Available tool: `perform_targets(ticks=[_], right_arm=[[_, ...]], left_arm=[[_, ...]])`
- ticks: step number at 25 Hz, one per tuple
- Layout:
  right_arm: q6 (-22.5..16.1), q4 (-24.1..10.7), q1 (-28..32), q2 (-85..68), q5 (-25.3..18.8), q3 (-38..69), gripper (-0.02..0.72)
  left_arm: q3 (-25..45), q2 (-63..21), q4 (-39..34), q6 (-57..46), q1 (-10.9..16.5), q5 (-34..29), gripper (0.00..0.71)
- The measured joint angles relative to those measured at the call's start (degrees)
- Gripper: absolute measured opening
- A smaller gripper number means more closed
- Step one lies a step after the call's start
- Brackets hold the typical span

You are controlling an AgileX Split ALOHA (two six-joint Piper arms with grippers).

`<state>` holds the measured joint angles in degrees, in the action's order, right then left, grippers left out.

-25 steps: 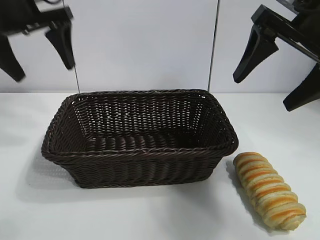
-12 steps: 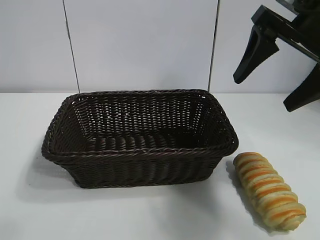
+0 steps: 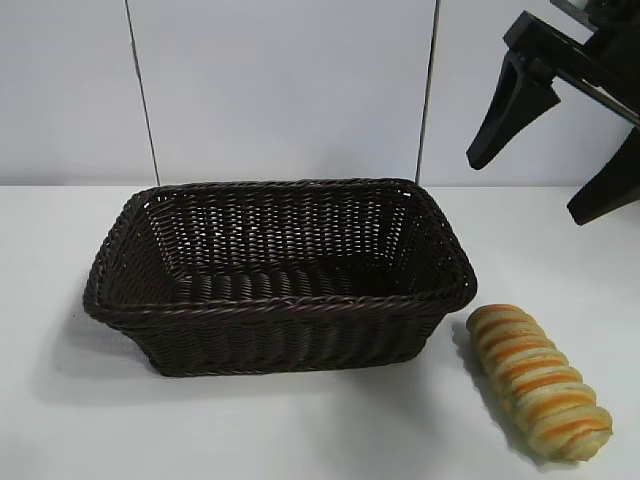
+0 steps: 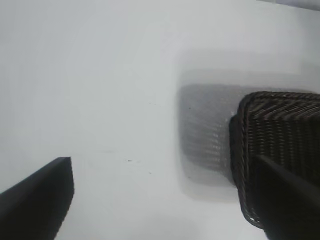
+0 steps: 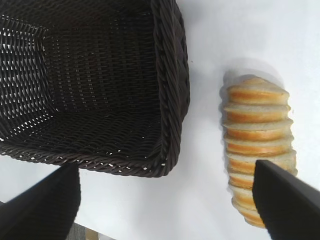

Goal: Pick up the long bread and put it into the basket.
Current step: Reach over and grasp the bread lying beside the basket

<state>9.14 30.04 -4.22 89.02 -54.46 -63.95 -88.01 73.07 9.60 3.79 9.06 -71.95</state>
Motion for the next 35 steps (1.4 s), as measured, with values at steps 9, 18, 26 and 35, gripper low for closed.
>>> perform_targets(ticks=[9, 18, 26, 35], right_arm=[[0.9, 0.0, 0.0, 0.0, 0.0, 0.0, 0.663], [1.2, 0.0, 0.0, 0.0, 0.2, 0.0, 0.663], [2.7, 0.0, 0.0, 0.0, 0.2, 0.0, 0.663], [2.7, 0.0, 0.0, 0.0, 0.2, 0.0, 0.663]], left_arm=[[17.2, -26.4, -7.5, 1.4, -9.0, 4.0, 0.678], [36.8, -53.5, -9.6, 1.2, -10.7, 8.0, 0.678], [51.7, -68.2, -2.2, 1.3, -10.7, 8.8, 0.678], [59.5, -69.5, -0.8, 1.3, -10.7, 8.6, 0.678]])
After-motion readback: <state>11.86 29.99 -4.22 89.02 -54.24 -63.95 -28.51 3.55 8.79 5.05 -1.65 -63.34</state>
